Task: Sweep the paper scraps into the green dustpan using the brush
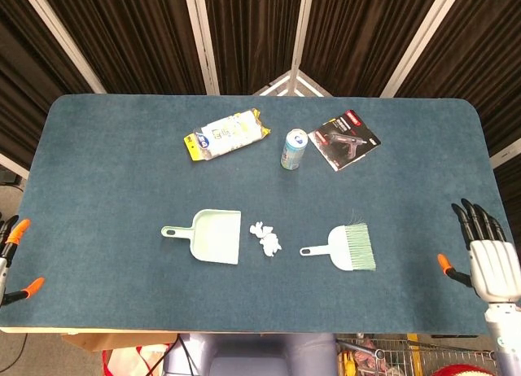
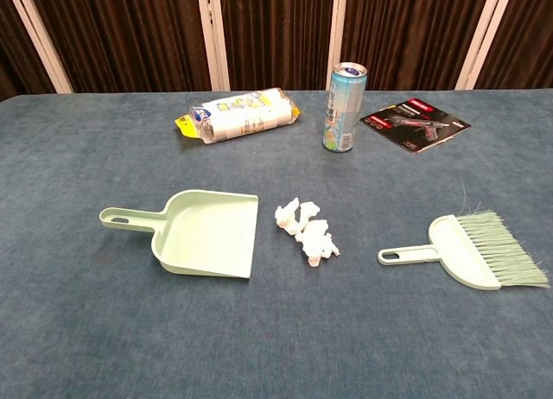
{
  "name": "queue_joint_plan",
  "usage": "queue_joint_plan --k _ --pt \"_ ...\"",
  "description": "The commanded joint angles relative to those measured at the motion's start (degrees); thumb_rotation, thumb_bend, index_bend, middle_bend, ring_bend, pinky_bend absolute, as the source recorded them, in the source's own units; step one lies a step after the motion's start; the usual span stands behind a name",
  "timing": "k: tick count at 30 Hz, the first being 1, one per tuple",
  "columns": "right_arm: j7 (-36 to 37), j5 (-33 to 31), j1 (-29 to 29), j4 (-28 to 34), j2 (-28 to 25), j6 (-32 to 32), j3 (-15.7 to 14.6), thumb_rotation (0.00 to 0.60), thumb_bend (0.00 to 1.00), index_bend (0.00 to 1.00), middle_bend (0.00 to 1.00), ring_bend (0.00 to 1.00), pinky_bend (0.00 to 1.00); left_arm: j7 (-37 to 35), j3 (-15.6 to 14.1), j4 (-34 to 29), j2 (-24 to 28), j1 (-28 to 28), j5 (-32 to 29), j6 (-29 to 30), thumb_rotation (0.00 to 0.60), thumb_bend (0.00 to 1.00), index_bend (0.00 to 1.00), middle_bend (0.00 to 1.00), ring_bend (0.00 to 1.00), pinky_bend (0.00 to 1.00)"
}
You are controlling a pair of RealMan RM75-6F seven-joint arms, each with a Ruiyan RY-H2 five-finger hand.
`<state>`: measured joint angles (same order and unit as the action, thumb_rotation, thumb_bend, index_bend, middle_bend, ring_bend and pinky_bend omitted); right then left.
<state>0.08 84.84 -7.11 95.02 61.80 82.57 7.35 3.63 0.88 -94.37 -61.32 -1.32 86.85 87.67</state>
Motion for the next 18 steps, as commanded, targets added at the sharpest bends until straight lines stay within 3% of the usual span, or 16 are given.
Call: queue_joint_plan --k 1,6,9,13,18 --pt "2.2 -1.3 -3.4 0.8 -0.7 -4.1 2.1 0.600 0.29 0.00 0.28 0.36 0.50 0.3 0.0 0.0 0.0 0.0 0.1 0.0 0.600 0.00 0.00 0.00 0.00 0.00" --pt "0.1 -1.0 -8.0 1.4 -0.5 -9.4 2.9 0.600 0.29 0.00 0.52 0.60 0.70 0.7 0.1 0.0 -0.2 -0.1 -0.1 -0.1 0.600 0.00 0.00 0.00 0.00 0.00" --pt "-2.5 -1.4 -10.6 2.6 0.9 -12.5 3.2 0.600 0.30 0.07 0.66 0.73 0.79 0.9 0.1 0.0 -0.2 -0.1 -0.1 -0.1 0.600 0.00 0.00 0.00 0.00 0.00" --pt "-5.2 -3.5 -14.1 5.0 1.7 -18.3 3.2 0.600 0.30 0.21 0.75 0.82 0.86 1.1 0.1 -0.1 -0.3 -0.2 -0.1 -0.2 0.600 0.00 0.00 0.00 0.00 0.00" --pt "-11.7 -5.5 -18.0 5.3 4.5 -23.1 3.0 0.600 0.29 0.29 0.83 0.89 0.91 1.1 0.1 -0.1 -0.2 -0.2 -0.3 -0.5 0.600 0.00 0.00 0.00 0.00 0.00"
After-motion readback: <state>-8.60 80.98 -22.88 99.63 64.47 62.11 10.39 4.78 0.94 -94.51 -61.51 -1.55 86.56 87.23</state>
